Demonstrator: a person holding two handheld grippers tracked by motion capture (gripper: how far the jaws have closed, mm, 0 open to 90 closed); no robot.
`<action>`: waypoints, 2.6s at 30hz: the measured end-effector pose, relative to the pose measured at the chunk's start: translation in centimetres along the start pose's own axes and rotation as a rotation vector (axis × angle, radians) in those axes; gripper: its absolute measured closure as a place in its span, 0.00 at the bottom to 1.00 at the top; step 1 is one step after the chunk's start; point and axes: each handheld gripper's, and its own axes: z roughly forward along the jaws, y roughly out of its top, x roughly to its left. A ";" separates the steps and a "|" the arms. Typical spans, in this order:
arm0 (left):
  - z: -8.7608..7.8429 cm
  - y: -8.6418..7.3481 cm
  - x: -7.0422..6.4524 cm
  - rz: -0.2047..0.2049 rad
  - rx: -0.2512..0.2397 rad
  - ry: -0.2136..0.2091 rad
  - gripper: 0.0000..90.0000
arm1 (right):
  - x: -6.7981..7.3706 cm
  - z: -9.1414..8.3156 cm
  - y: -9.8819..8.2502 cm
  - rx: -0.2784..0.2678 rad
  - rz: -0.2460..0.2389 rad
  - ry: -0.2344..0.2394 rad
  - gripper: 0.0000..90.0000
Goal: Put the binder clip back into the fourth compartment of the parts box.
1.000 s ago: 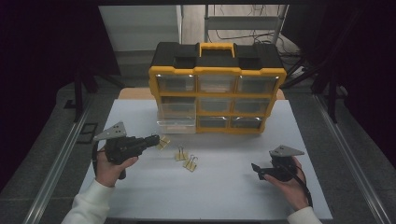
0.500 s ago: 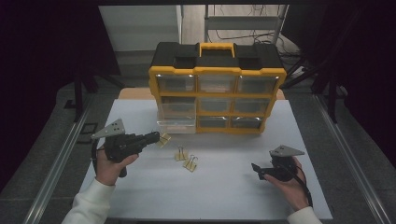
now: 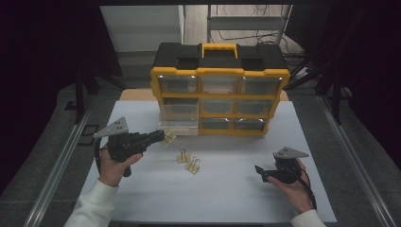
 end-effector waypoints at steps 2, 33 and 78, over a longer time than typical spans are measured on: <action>0.0 0.1 0.0 0.000 -0.005 0.001 0.98 | 0.0 0.0 0.0 -0.001 0.000 0.000 0.13; 0.0 1.6 0.4 0.009 -0.047 0.021 0.98 | 0.0 0.0 0.0 -0.002 0.003 -0.004 0.13; 1.7 4.4 0.5 0.059 -0.074 0.045 0.98 | -0.2 -0.2 0.1 -0.012 0.005 -0.009 0.13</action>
